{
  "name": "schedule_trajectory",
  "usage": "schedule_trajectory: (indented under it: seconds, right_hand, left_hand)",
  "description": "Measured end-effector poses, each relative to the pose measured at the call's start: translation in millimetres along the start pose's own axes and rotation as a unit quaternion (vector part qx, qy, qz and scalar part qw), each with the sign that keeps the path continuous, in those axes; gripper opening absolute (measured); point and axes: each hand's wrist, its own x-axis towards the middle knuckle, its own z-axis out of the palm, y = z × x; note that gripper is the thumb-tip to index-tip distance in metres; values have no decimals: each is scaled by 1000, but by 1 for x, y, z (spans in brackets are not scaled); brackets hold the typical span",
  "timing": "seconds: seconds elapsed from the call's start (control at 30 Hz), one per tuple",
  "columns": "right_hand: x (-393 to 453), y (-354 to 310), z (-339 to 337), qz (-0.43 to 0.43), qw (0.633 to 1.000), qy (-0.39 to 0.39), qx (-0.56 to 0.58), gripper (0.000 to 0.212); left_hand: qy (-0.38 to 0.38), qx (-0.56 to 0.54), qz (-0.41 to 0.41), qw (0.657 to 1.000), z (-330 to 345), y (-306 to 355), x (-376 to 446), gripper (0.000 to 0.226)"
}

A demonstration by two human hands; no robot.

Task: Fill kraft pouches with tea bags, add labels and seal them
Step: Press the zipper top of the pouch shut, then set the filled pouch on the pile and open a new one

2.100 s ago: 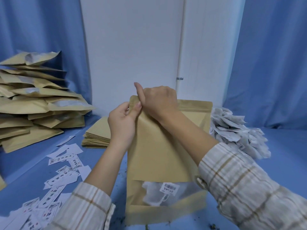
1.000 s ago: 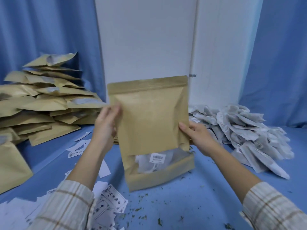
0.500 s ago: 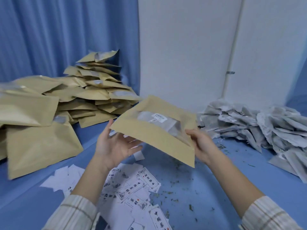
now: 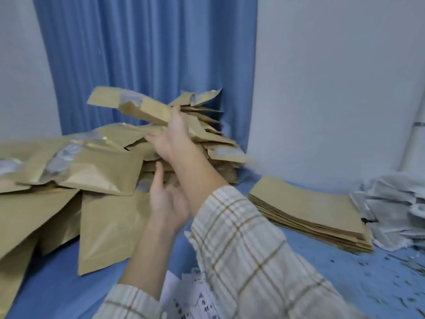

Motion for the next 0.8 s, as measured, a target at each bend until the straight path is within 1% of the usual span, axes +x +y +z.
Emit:
schedule_trajectory:
  seconds: [0.07, 0.13, 0.2, 0.23, 0.27, 0.33, 0.37, 0.4, 0.43, 0.47, 0.5, 0.57, 0.6, 0.67, 0.7, 0.73, 0.77, 0.8]
  right_hand:
    - [8, 14, -6, 13, 999, 8, -32, 52]
    - [12, 22, -34, 27, 999, 22, -38, 51]
    - [12, 23, -65, 53, 995, 41, -68, 65]
    - [12, 22, -80, 56, 992, 63, -97, 68]
    - [11, 20, -95, 46, 987, 83, -130, 64]
    - [6, 9, -123, 12, 970, 118, -214, 39]
    - [1, 3, -138, -2, 955, 135, -264, 27]
    - [-6, -4, -154, -18, 934, 150, -322, 22]
    - [-13, -10, -171, -37, 904, 166, -393, 20]
    - [-19, -17, -190, -58, 859, 180, -475, 19]
    - [-25, -24, -210, -79, 803, 192, -559, 21]
    - [-35, -38, -247, -106, 677, 206, -698, 30]
    - [-39, -44, -265, -116, 625, 207, -744, 35]
    - [-44, -56, -298, -127, 549, 204, -801, 37]
    - [-46, -62, -314, -119, 506, 205, -829, 37]
    - [-48, -68, -329, -100, 459, 207, -858, 40]
    - [-49, -74, -344, -70, 416, 209, -882, 47]
    - [-52, -77, -356, -32, 382, 213, -899, 55]
  left_hand:
    - [17, -4, 31, 999, -5, 22, 9, 66]
    - [18, 8, 49, 999, -9, 27, 15, 51]
    - [28, 40, 37, 998, -10, 15, 24, 30]
    - [40, 59, 27, 997, -10, 5, 28, 25]
    - [51, 80, 14, 995, -10, -7, 31, 25]
    - [56, 114, -21, 992, -8, -35, 39, 26]
    - [56, 125, -40, 990, -7, -51, 43, 25]
    - [55, 135, -59, 988, -5, -67, 46, 23]
    - [51, 145, -76, 985, -3, -83, 50, 22]
    - [46, 152, -92, 983, 0, -100, 54, 21]
    - [44, 159, -105, 981, 3, -116, 58, 22]
    - [54, 176, -123, 975, 9, -148, 67, 25]
    - [66, 180, -133, 972, 12, -162, 70, 26]
    - [86, 169, -164, 968, 15, -186, 75, 23]
    - [93, 153, -179, 967, 15, -196, 78, 20]
    - [100, 136, -188, 967, 14, -204, 81, 16]
    - [109, 125, -193, 967, 14, -210, 83, 19]
    - [117, 120, -196, 966, 13, -215, 86, 29]
